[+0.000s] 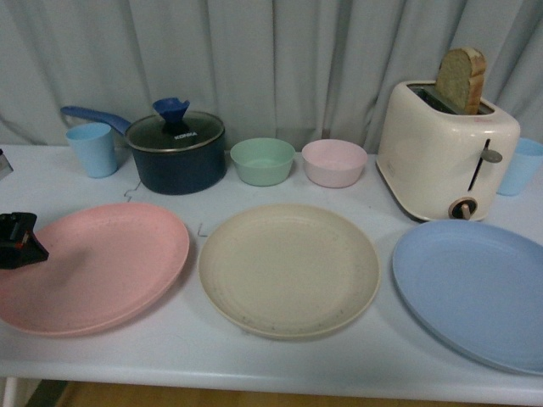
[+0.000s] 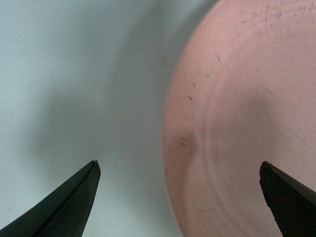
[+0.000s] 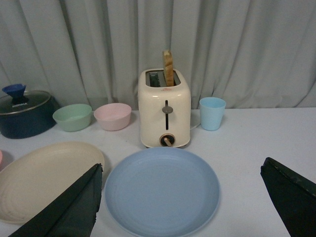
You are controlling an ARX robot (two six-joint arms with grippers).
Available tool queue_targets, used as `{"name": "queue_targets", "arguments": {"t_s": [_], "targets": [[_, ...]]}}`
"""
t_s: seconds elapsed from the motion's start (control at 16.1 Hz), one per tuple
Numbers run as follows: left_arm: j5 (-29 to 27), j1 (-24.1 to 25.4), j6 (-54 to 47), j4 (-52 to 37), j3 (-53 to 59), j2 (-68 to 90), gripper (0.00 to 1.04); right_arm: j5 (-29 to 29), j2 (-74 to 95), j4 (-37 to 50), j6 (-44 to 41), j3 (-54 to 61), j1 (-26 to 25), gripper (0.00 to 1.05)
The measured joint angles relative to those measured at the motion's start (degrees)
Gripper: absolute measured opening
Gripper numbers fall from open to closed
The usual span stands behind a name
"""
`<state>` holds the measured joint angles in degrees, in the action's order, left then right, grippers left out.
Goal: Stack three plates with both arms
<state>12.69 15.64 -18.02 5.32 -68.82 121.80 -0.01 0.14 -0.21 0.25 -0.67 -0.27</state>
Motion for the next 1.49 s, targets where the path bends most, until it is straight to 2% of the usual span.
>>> {"name": "queue_targets", "arguments": {"t_s": [0.19,0.25,0.43,0.62,0.74,1.3,1.49], "targets": [[-1.0,-0.4,-0.2,-0.7,-2.9,3.1,0.98,0.0,0.0,0.0,0.0,0.0,0.0,0.98],[-1.2,-0.9,-0.5,-0.4,-3.5,4.1,0.94,0.0,0.0,0.0,0.0,0.0,0.0,0.98],[-2.7,-1.6,-1.0,0.2,-5.8,6.6,0.56,0.0,0.0,0.0,0.0,0.0,0.0,0.98],[-1.6,-1.0,-1.3,1.6,-7.4,7.0,0.19,0.0,0.0,0.0,0.0,0.0,0.0,0.98],[0.5,-0.2,-1.4,3.0,-8.5,6.5,0.05,0.0,0.0,0.0,0.0,0.0,0.0,0.98],[3.1,3.1,-0.3,10.6,-10.3,-8.9,0.03,0.0,0.0,0.0,0.0,0.0,0.0,0.98],[5.3,0.8,1.5,11.6,-10.1,-15.1,0.03,0.0,0.0,0.0,0.0,0.0,0.0,0.98]]}}
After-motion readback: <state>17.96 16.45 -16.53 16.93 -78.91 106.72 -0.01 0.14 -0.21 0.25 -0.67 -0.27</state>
